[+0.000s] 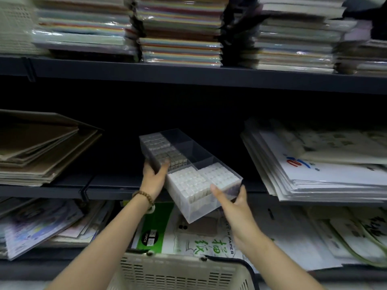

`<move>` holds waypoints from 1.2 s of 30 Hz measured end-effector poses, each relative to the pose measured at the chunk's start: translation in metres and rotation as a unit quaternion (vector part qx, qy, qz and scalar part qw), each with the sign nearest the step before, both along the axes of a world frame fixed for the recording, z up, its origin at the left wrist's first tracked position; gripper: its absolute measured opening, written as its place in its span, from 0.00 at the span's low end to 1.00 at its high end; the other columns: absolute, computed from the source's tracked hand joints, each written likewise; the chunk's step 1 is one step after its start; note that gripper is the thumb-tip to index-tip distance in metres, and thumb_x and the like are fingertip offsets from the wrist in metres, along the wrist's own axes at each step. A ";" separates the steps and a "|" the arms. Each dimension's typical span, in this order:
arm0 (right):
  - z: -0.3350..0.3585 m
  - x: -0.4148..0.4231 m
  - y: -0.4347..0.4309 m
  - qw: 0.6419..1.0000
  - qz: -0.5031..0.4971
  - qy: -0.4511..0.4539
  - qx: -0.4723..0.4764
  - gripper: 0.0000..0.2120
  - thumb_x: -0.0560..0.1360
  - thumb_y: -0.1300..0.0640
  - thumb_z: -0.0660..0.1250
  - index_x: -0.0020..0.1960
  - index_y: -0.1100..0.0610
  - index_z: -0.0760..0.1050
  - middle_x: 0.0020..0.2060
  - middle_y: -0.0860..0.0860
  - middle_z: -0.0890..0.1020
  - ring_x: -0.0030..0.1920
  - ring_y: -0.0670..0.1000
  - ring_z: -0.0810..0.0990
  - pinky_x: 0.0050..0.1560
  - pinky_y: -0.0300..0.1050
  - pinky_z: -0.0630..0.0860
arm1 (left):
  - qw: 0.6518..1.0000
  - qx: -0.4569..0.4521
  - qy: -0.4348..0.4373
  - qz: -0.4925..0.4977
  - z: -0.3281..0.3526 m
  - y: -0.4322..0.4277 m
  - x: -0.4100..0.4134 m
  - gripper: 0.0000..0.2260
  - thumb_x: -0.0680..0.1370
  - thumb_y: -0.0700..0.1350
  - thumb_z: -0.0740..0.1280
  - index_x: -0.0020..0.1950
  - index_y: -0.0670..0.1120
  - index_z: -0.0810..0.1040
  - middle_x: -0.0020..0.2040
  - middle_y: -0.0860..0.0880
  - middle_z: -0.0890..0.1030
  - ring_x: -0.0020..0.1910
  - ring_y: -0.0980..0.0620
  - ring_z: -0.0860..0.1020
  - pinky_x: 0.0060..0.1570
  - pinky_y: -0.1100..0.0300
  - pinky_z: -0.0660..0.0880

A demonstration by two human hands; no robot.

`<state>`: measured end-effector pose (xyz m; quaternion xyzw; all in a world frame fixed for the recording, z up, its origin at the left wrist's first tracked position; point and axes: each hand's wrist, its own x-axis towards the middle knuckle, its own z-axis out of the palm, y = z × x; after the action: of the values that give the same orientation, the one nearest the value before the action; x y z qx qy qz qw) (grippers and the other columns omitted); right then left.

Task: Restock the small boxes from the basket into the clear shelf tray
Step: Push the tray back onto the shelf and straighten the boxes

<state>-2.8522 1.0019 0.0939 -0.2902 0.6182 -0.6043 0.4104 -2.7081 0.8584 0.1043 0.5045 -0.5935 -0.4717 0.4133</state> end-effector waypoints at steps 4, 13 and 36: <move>-0.004 0.013 -0.009 1.000 -0.003 -0.023 -0.006 0.59 0.65 0.42 0.74 0.73 0.43 0.27 0.77 0.45 0.42 0.76 0.50 0.50 0.74 0.54 0.52 | 0.998 0.033 0.050 -0.023 -0.006 -0.012 -0.004 0.30 0.79 0.54 0.58 0.76 0.52 0.48 0.72 0.46 0.65 0.70 0.46 0.65 0.59 0.59 0.62; 0.006 -0.029 -0.017 0.993 0.082 0.055 0.062 0.50 0.71 0.46 0.71 0.77 0.49 0.36 0.75 0.47 0.60 0.72 0.51 0.62 0.71 0.50 0.57 | 0.997 -0.056 0.059 0.004 -0.006 -0.001 0.008 0.38 0.75 0.45 0.68 0.76 0.49 0.45 0.75 0.48 0.57 0.73 0.49 0.60 0.70 0.54 0.60; 0.041 -0.100 -0.058 0.957 0.275 0.060 0.077 0.30 0.73 0.60 0.66 0.73 0.54 0.62 0.65 0.49 0.76 0.66 0.47 0.73 0.73 0.47 0.61 | 0.973 -0.106 -0.001 0.204 -0.018 -0.023 0.094 0.38 0.66 0.57 0.74 0.69 0.44 0.61 0.66 0.47 0.66 0.66 0.47 0.66 0.63 0.57 0.64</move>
<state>-2.9523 0.9440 0.1352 -0.4522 0.5827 -0.4004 0.5438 -2.6140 0.8356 0.0863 0.5688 -0.5250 -0.3111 0.5514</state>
